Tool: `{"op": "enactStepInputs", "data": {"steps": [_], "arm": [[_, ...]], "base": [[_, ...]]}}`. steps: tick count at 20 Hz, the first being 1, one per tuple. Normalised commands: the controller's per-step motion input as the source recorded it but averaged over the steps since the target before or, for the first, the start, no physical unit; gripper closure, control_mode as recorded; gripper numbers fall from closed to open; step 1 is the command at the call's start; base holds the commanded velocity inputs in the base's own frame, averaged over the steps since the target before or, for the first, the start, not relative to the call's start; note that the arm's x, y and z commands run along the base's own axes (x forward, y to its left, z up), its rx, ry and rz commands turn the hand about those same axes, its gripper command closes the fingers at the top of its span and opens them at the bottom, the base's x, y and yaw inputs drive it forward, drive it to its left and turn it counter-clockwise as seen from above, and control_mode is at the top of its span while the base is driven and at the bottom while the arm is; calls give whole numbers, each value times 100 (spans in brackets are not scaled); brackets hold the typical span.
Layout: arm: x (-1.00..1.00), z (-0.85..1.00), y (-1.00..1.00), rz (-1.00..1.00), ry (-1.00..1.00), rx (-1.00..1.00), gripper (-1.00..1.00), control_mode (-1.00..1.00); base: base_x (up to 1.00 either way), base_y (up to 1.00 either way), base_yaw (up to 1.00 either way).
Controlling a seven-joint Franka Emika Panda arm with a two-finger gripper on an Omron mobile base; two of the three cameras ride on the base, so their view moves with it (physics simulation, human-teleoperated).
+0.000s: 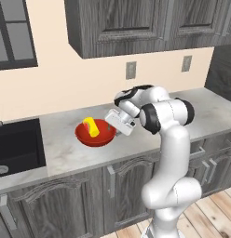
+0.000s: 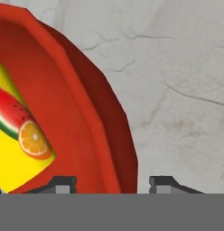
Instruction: Place the cup inside the bowl on the dining table and move the bowl to any counter.
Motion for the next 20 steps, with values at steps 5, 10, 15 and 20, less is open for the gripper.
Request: {"op": "enactStepInputs", "data": {"steps": [5, 10, 15, 20], "arm": [[-1, 8, -2, 0, 0, 0, -100, -100], [0, 33, -19, 0, 0, 0, -100, -100], [-4, 39, -16, 0, 0, 0, -100, -100], [-28, 24, -2, 0, 0, 0, -100, -100]], "base": [[0, 0, 0], [0, 0, 0], [0, 0, 0], [0, 0, 0]]}}
